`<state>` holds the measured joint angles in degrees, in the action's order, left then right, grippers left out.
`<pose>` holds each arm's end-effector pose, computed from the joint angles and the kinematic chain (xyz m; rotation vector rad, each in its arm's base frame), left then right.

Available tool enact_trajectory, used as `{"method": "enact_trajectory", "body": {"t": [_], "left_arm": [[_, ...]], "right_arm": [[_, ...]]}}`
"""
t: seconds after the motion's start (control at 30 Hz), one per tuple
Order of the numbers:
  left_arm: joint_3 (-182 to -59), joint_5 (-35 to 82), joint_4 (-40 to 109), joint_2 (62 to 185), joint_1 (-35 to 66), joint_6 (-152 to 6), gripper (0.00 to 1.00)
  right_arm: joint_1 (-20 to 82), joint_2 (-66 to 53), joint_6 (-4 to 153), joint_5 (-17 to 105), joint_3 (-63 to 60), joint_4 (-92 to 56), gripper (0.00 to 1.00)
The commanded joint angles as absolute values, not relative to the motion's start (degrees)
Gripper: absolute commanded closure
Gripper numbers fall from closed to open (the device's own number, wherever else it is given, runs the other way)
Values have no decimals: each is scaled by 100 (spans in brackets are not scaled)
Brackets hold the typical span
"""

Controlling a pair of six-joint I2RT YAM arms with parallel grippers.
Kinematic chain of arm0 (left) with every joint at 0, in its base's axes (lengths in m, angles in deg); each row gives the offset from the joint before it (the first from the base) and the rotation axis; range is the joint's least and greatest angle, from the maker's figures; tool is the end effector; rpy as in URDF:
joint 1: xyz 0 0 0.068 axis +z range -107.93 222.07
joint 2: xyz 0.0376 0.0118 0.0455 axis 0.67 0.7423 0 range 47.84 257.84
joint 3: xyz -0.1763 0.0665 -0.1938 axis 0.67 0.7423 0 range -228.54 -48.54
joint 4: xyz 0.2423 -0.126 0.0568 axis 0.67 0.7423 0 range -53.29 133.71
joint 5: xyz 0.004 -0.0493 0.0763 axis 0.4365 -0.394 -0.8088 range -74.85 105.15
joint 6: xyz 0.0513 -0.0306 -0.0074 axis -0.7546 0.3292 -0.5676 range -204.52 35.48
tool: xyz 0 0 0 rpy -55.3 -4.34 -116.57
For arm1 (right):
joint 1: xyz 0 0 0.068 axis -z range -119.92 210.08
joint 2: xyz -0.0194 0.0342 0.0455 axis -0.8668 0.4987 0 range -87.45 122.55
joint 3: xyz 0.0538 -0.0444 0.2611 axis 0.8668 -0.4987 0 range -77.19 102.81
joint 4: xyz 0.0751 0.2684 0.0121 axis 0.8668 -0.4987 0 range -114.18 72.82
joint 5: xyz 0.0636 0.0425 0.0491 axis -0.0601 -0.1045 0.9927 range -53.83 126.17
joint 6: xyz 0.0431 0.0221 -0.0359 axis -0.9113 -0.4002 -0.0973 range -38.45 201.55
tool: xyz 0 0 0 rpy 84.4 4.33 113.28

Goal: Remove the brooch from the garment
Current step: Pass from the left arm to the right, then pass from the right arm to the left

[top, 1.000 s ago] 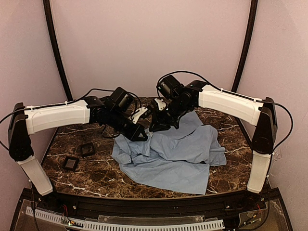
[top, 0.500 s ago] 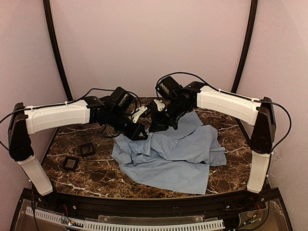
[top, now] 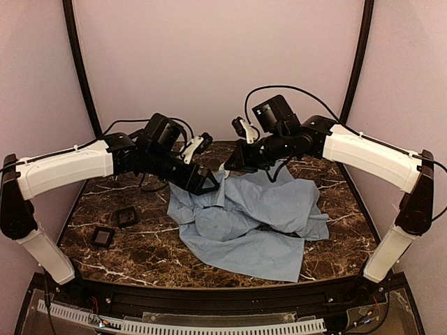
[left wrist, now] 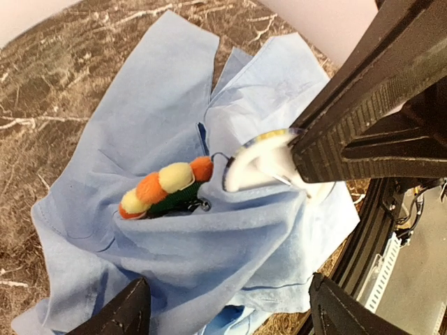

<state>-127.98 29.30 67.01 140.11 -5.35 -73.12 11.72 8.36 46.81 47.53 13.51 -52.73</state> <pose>0.2534 -0.2917 0.2947 0.8761 2.2715 -0.7806 0.2616 0.3074 0.3331 -0.4034 2.4297 0.9327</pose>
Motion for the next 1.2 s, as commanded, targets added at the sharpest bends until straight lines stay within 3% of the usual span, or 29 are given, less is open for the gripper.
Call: {"method": "enact_trajectory", "body": {"t": [0.0,0.47,0.87,1.0,1.17], "left_arm": [[-12700,3043,6313,13394,-308,-6995,17],[-13043,4495,6170,13389,33,-6820,5],[-13163,5516,5982,13560,15,-6705,5],[-13276,5653,6075,13638,0,-6758,9],[-13317,5819,6112,13705,-58,-6766,33]], "right_arm": [[1201,481,5421,4930,1133,-4427,100],[1810,-167,5708,7203,728,-4033,100],[1859,-334,5292,8092,425,-3633,100],[1860,-325,5207,8167,403,-3547,100],[1860,-313,4982,8251,273,-3239,100]]}}
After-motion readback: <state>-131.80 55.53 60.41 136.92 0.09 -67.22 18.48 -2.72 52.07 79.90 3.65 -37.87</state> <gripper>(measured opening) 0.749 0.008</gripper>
